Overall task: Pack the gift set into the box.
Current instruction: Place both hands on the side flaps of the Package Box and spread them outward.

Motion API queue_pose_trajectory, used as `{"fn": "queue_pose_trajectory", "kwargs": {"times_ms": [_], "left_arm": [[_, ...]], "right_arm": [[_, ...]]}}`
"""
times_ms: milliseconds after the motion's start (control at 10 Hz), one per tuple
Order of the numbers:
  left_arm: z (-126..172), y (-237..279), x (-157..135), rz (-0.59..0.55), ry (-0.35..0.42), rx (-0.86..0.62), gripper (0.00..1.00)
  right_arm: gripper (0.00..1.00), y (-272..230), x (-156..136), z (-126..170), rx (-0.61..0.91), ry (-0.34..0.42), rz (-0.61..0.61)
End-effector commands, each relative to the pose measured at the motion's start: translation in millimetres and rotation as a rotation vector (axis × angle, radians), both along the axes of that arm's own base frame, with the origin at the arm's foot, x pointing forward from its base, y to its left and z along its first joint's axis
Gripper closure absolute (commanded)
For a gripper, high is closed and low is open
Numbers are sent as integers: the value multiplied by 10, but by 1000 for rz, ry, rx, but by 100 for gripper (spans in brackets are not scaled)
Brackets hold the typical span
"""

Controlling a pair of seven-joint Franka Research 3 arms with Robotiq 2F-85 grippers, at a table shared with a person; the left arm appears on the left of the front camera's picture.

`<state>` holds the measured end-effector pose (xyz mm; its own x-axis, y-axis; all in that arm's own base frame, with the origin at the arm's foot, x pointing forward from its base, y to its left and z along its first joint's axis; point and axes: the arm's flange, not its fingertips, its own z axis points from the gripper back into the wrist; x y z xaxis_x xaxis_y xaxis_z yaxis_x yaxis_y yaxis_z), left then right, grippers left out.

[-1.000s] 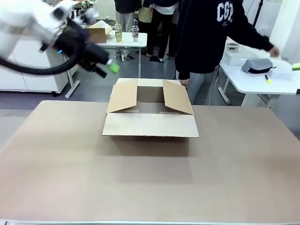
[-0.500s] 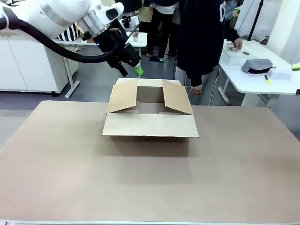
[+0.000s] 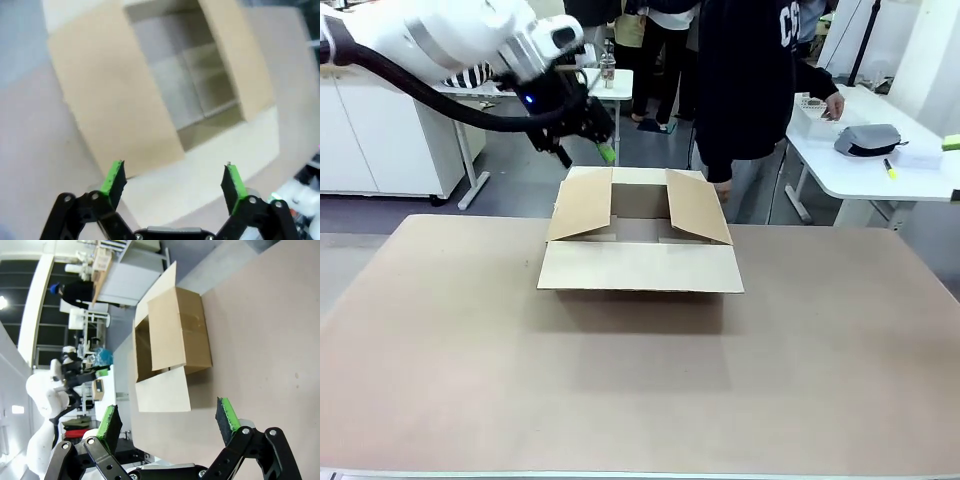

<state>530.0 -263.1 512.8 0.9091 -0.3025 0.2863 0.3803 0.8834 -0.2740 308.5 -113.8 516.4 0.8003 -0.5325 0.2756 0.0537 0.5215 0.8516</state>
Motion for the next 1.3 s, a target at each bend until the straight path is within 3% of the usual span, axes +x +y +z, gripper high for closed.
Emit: {"fn": "queue_pose_trajectory", "kwargs": {"times_ms": [0,100,500,800,1200], "left_arm": [[-33,-696,399,146,196,214,0],[-37,-848,497,115,196,243,0],[-195,-1219,760,200,239,384,0],[-461,-1251,900,375,253,514,0],[-981,-1165,908,516,175,539,0]], "right_arm": [[0,2,18,33,18,-1,-5],[0,2,18,33,18,-1,-5],[0,2,18,33,18,-1,-5],[0,2,18,33,18,-1,-5],[0,2,18,33,18,-1,-5]]}}
